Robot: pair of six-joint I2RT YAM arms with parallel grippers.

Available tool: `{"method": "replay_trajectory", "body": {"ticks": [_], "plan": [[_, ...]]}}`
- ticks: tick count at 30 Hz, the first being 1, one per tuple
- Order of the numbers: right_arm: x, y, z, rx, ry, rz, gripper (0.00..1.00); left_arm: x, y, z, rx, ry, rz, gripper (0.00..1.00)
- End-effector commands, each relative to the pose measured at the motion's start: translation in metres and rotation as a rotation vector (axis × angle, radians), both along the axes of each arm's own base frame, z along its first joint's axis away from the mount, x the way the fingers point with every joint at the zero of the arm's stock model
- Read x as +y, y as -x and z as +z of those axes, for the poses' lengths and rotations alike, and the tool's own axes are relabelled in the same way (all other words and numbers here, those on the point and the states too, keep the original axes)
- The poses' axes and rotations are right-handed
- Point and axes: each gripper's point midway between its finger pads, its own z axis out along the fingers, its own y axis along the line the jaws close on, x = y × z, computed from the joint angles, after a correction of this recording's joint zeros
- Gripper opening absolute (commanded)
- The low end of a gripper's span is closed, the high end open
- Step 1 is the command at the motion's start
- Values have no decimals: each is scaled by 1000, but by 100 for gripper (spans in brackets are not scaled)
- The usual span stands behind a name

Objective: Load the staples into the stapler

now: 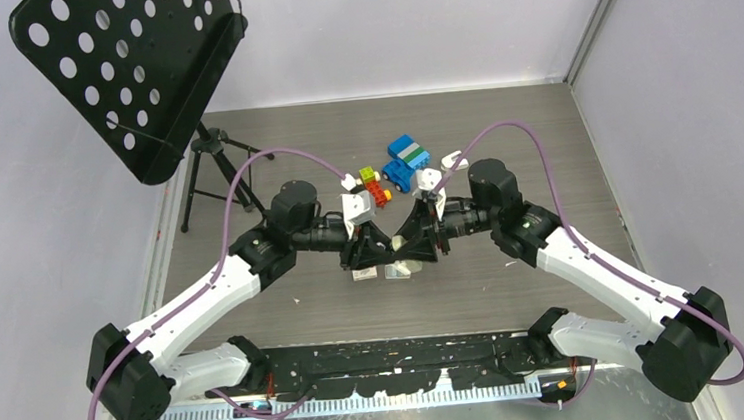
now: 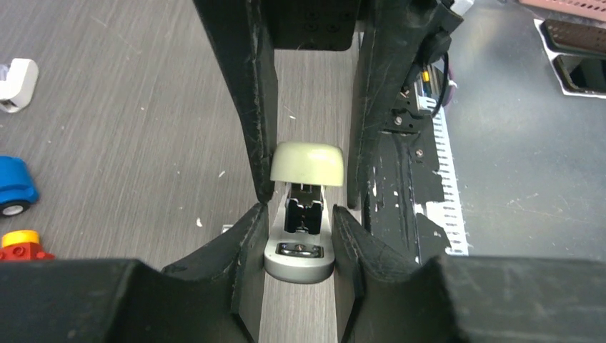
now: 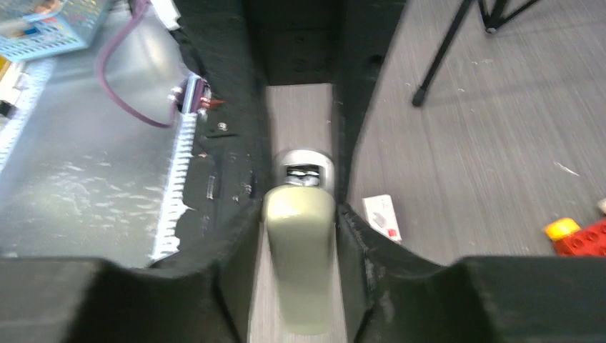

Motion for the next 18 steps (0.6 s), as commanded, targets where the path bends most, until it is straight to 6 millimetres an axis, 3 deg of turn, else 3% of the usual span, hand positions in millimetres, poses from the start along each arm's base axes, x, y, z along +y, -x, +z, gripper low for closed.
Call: {"method": "replay_trajectory", "body": {"ticks": [1, 3, 7, 12, 18], "plan": [[2, 1, 17, -44, -8, 22, 37, -2, -1, 27, -85, 50, -15, 0], [0, 3, 16, -39, 6, 23, 22, -1, -3, 28, -94, 50, 0, 0], [-7, 3, 22, -59, -2, -1, 2, 4, -6, 29, -101, 48, 49, 0], [-25, -8, 43, -60, -80, -85, 0, 13, -9, 32, -116, 86, 125, 0], [-48, -20, 90, -75, -323, -155, 0, 27, -20, 42, -122, 169, 248, 0]]}}
